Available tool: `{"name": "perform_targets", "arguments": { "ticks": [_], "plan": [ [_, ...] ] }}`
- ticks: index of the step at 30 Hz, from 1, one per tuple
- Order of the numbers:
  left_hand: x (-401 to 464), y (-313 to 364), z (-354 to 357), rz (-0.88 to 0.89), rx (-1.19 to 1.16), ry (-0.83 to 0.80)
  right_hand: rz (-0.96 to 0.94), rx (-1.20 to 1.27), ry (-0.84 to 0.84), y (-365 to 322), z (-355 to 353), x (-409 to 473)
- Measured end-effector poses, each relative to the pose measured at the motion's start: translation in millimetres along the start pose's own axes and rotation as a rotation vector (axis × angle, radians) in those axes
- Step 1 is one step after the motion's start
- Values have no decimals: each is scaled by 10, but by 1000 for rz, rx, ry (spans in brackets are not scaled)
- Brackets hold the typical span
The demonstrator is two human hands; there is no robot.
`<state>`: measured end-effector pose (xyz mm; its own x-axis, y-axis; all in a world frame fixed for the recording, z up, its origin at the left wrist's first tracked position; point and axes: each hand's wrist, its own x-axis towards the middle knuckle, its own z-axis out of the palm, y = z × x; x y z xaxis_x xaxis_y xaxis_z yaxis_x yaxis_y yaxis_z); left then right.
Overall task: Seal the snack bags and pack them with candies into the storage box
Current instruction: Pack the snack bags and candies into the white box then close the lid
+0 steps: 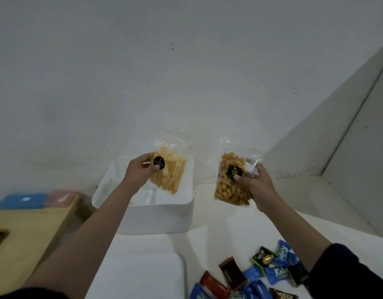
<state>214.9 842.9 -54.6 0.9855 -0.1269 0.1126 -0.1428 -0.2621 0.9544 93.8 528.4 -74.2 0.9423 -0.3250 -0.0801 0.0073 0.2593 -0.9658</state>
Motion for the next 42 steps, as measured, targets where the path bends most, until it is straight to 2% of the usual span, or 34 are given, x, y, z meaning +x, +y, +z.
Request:
{"name": "perform_targets", "arguments": {
  "ticks": [6,12,21,23,25,27,30,33,37,42],
  "plan": [
    [562,-442,-59,-107,82,-168,55,47,31,130,111,98],
    [985,-931,239,-205,189,-351,97,52,87,328,-66,322],
    [1134,-1466,655,-412,225,-450,157,44,158,574,-225,529],
    [1140,-1437,685,-477,402,-488,158,52,167,603,-209,530],
    [1119,-1353,694,-510,688,-545,152,66,164,610,-182,517],
    [1064,-1274,723,-588,788,-592,142,69,153,594,-138,491],
    [963,-1170,788,-735,573,-592,120,79,131,481,-26,411],
    [846,-920,771,-737,430,-532,88,77,118,286,115,327],
    [718,-485,579,-667,317,-427,54,61,88,41,430,227],
    [453,142,196,-468,68,-223,58,-23,103,-83,1127,99]
  ]
}}
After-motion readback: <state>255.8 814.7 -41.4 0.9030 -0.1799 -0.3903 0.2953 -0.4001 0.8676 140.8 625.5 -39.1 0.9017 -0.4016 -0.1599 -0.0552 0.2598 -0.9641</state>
